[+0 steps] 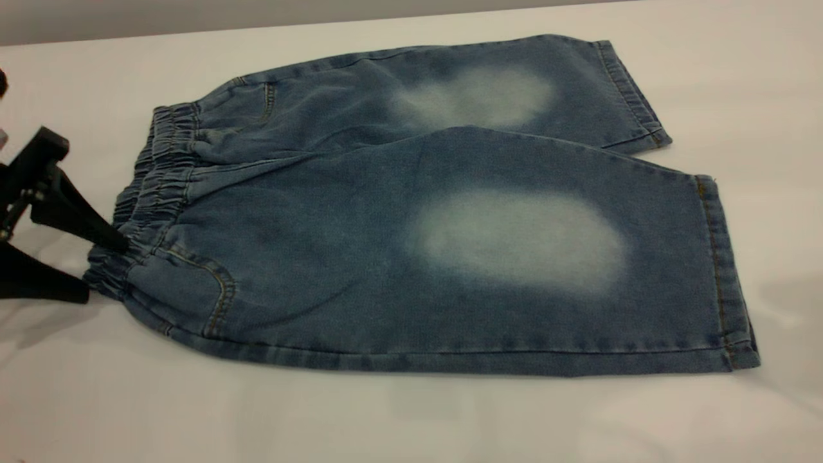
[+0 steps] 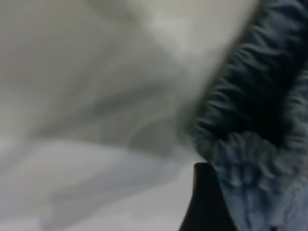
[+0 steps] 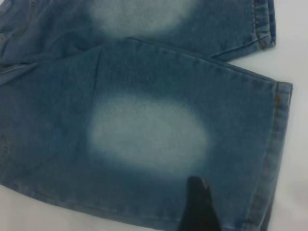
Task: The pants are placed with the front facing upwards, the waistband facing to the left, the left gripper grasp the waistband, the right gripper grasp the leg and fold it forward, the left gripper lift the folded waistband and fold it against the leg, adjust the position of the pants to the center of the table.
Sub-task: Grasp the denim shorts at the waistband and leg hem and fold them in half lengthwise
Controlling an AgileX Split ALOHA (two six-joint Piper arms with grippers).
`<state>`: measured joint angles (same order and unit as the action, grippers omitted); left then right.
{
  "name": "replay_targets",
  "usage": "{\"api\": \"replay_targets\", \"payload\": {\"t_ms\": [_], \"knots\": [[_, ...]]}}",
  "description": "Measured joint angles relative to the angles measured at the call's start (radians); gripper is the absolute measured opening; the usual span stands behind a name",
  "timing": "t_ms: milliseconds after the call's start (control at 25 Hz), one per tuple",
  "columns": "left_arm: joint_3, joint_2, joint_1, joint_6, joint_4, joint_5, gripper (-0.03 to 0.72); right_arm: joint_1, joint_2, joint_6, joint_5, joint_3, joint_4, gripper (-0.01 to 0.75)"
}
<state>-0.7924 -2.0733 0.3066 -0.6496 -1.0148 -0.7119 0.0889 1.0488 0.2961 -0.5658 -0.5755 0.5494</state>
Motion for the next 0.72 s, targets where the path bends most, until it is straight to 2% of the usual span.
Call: {"api": "replay_targets", "payload": {"t_ms": [520, 720], "knots": [[-0.057, -0.055, 0.0, 0.0, -0.061, 0.005, 0.44, 0.0, -0.001, -0.001, -0.002, 0.0, 0.001, 0.431], [-0.06, -0.072, -0.001, 0.003, -0.063, 0.004, 0.348, 0.0, -0.001, -0.001, -0.011, 0.0, 0.006, 0.431]]}}
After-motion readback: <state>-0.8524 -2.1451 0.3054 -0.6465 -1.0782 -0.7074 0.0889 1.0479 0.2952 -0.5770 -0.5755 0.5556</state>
